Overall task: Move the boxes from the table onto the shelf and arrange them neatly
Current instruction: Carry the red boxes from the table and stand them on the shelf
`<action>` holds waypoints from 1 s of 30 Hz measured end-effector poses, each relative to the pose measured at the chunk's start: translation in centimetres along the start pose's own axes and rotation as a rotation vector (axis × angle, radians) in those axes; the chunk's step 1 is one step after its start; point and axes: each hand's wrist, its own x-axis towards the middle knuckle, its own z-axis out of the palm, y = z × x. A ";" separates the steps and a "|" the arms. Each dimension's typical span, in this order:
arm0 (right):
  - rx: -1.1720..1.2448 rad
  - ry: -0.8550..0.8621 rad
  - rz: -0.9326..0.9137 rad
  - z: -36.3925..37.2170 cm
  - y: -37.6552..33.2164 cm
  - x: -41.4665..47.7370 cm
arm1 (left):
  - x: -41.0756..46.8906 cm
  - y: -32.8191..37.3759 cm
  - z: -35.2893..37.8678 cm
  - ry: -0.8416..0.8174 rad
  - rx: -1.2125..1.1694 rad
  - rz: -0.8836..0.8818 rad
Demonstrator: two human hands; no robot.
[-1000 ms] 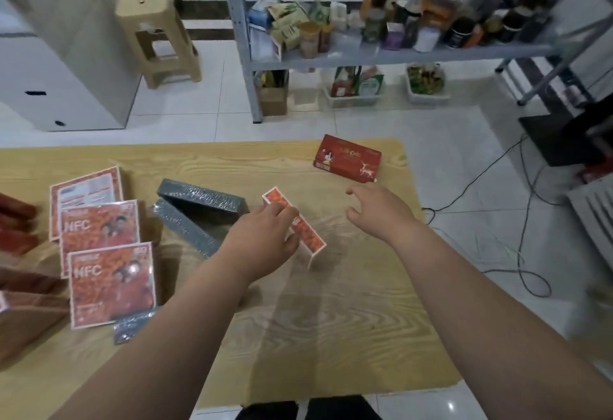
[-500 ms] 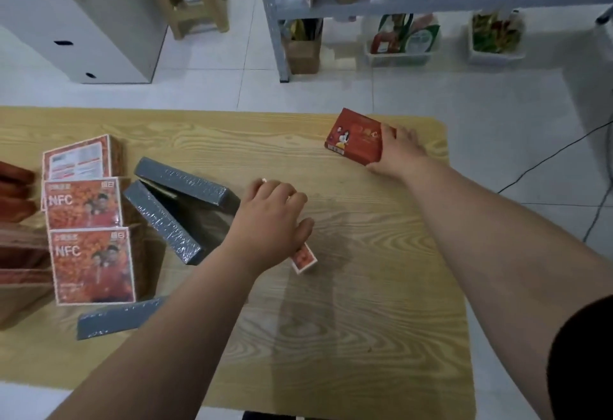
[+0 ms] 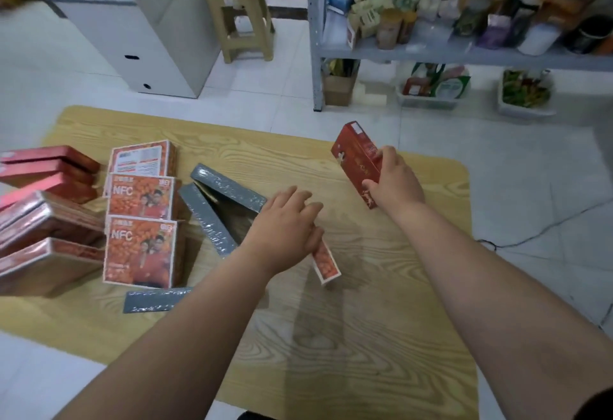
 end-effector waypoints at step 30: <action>-0.271 -0.173 -0.675 17.7 -52.0 2.8 | -22.0 -57.1 -5.6 -0.036 -0.142 -0.823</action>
